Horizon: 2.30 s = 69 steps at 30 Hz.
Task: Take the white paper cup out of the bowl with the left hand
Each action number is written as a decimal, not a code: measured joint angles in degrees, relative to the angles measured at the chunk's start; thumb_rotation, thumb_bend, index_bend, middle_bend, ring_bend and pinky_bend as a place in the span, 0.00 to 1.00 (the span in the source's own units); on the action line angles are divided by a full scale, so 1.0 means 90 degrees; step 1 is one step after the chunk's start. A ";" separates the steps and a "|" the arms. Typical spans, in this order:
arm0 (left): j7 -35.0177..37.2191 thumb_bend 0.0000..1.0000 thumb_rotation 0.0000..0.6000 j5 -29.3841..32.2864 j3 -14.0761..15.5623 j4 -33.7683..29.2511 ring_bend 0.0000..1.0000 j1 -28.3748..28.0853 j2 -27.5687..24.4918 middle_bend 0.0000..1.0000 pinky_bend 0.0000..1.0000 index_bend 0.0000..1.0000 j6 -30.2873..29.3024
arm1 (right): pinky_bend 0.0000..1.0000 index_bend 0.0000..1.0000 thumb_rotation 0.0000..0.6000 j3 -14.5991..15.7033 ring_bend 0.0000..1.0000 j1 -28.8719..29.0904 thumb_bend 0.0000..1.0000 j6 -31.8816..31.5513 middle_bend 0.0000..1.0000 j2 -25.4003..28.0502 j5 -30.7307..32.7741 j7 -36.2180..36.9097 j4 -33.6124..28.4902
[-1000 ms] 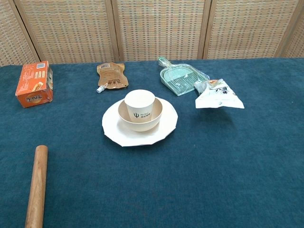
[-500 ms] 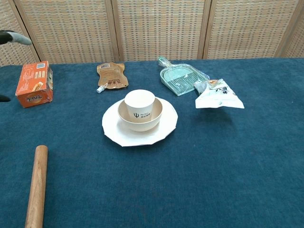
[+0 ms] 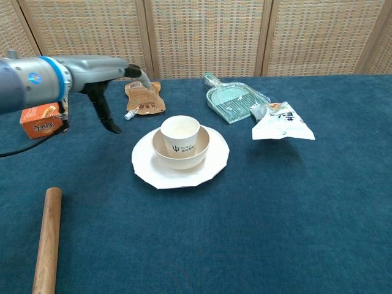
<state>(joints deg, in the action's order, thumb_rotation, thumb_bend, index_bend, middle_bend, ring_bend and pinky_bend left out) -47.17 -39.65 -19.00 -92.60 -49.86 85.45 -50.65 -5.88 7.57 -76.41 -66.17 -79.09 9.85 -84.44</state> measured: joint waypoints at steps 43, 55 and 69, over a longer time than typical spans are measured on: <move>0.1466 0.34 1.00 -0.0404 0.1270 0.0046 0.00 -0.0295 -0.1018 0.00 0.00 0.38 -0.0451 | 0.00 0.00 1.00 -0.0092 0.00 -0.0054 0.13 -0.0047 0.00 -0.0051 0.0104 0.0128 0.0215; 0.2225 0.26 1.00 -0.1224 0.1847 0.1056 0.00 0.0243 -0.0440 0.00 0.00 0.27 -0.0123 | 0.00 0.00 1.00 -0.0046 0.00 -0.0074 0.13 -0.0197 0.00 -0.0130 -0.0038 -0.0028 0.0174; 0.2656 0.02 1.00 -0.1812 0.1826 0.0078 0.00 0.0892 -0.1063 0.00 0.00 0.00 -0.1120 | 0.00 0.00 1.00 0.0009 0.00 -0.0141 0.13 -0.0466 0.00 -0.0150 -0.0285 -0.0100 0.0038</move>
<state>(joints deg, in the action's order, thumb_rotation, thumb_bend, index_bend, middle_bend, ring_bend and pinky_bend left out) -23.27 -55.95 -2.57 -91.90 -41.83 75.88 -60.72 -5.80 6.30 -80.60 -67.52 -81.66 8.94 -84.11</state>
